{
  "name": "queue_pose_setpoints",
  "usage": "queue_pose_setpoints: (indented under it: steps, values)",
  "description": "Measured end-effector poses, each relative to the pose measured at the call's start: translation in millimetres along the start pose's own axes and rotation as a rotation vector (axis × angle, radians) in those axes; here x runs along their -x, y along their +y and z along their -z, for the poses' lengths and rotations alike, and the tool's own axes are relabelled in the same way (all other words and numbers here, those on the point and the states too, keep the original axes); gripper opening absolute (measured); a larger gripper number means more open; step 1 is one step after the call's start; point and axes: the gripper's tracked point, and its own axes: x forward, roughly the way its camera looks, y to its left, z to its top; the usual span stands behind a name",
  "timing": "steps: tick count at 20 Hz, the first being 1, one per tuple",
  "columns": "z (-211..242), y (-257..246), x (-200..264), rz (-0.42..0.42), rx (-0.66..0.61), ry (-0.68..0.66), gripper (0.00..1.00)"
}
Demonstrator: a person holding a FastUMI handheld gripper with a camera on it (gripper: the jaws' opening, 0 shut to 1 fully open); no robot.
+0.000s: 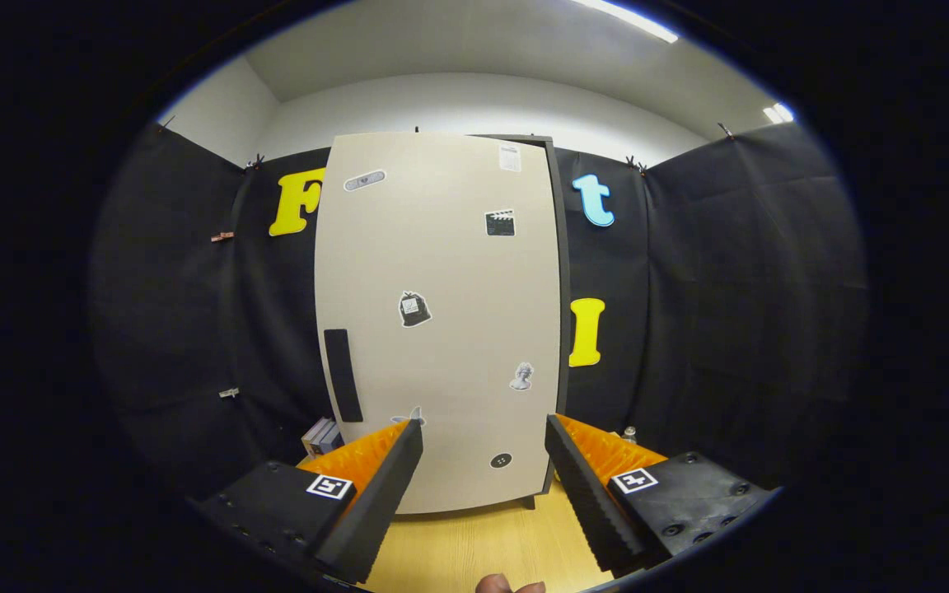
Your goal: Open the shoe cabinet door, grab the shoes and put them into the shoe cabinet, then close the shoe cabinet door.
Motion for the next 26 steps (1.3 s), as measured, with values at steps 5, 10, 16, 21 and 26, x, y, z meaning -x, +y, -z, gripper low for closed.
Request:
queue_pose_setpoints:
  steps: [5, 10, 16, 21, 26]
  values:
    - [-1.4, -1.7, 2.4, 0.0, -0.001, -0.005, 0.98]
    - [-1.7, -3.5, 4.5, 0.005, -0.003, -0.004, 0.98]
    - [-2.1, -2.1, 5.5, -0.005, 0.002, -0.007, 0.98]
    - [-1.0, -1.6, 8.3, -0.006, -0.002, -0.001, 0.98]
    - [-2.3, -8.4, 2.3, 0.021, 0.015, -0.019, 0.98]
